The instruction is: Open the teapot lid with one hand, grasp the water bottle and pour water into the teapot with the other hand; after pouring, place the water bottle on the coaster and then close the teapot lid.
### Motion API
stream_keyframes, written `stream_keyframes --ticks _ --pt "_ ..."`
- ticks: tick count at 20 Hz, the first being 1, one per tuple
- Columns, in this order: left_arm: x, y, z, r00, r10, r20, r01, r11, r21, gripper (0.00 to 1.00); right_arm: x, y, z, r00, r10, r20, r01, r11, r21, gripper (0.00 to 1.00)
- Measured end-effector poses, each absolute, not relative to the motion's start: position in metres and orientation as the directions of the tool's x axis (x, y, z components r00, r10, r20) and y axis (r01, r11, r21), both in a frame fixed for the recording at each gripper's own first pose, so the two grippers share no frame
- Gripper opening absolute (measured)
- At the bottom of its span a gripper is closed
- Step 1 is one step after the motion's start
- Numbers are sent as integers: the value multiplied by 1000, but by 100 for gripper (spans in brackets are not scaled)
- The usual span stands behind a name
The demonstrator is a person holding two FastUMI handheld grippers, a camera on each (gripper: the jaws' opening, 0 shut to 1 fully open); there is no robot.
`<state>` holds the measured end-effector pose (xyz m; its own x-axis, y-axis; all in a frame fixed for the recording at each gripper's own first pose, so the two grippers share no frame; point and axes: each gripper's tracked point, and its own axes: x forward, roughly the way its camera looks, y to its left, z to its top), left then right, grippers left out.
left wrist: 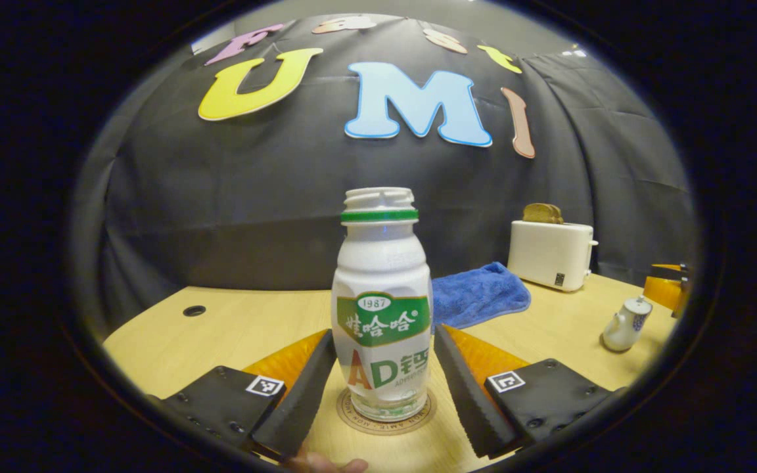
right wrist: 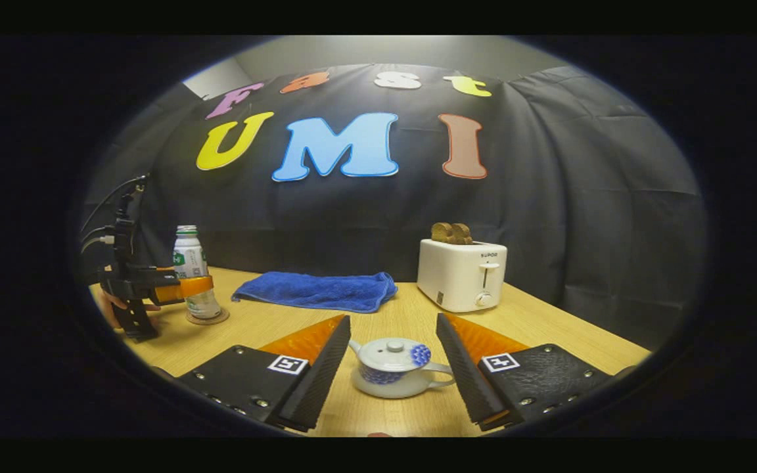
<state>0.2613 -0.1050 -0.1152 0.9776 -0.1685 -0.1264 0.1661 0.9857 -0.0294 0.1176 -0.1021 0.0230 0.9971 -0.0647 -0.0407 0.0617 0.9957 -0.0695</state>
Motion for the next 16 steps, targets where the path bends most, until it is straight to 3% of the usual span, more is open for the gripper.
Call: stream_keyframes --ticks 11,14,15,16 --pt "213 -96 -119 979 -133 -154 133 991 -16 97 112 -99 33 998 -68 -3 68 995 -66 82" --pt "175 -96 -98 988 -123 -97 123 992 -11 100 101 -88 34 998 -64 -3 64 995 -80 81" --pt "160 -103 -90 989 -130 -74 129 992 -8 89 94 -81 33 998 -61 -7 60 995 -82 81" --pt "146 -109 -85 989 -133 -62 133 991 -6 100 88 -76 33 998 -67 -11 66 994 -85 81"
